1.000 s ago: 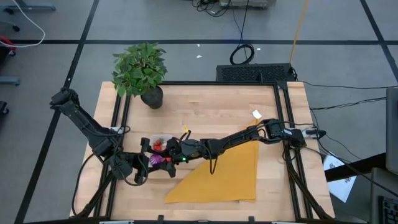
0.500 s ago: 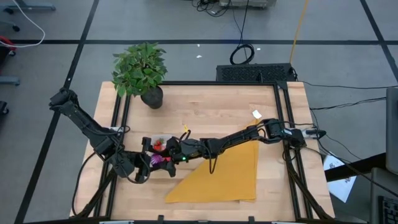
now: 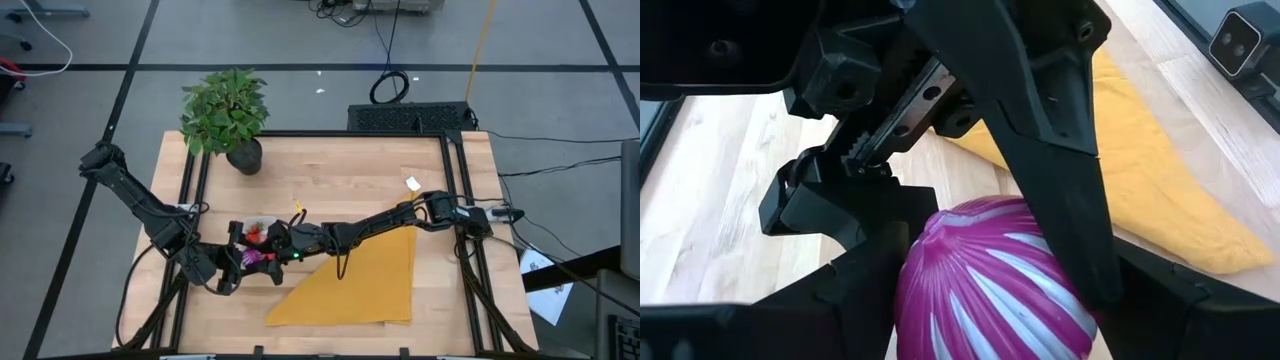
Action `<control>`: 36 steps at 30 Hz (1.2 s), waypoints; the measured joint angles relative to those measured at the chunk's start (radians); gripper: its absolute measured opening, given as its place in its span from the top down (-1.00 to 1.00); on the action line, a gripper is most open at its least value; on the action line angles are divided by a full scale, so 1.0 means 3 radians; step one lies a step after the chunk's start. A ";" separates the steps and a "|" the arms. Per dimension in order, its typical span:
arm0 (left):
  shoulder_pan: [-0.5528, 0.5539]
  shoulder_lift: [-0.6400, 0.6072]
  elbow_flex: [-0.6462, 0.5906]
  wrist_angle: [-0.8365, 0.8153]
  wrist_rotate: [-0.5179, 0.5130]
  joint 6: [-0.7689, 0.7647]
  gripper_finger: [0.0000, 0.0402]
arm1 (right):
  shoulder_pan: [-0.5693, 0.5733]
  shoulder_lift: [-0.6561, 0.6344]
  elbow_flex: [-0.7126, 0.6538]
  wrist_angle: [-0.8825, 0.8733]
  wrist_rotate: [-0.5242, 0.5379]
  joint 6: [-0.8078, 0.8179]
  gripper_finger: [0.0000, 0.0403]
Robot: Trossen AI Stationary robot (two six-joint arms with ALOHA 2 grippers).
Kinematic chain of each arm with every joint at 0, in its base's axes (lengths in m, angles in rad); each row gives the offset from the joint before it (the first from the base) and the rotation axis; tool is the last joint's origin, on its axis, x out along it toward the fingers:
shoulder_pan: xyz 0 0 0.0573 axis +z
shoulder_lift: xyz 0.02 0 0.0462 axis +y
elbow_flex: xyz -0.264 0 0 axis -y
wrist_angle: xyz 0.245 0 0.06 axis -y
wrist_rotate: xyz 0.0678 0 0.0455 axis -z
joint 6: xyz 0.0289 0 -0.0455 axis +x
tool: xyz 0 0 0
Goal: Pick and placing Produce into tupperware
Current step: Put the purple onion into the transparent bin
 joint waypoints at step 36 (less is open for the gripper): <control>0.0000 0.0000 0.0000 -0.0011 -0.0027 -0.0083 -0.38 | 0.0003 0.0000 0.0000 0.0005 -0.0009 -0.0009 -0.25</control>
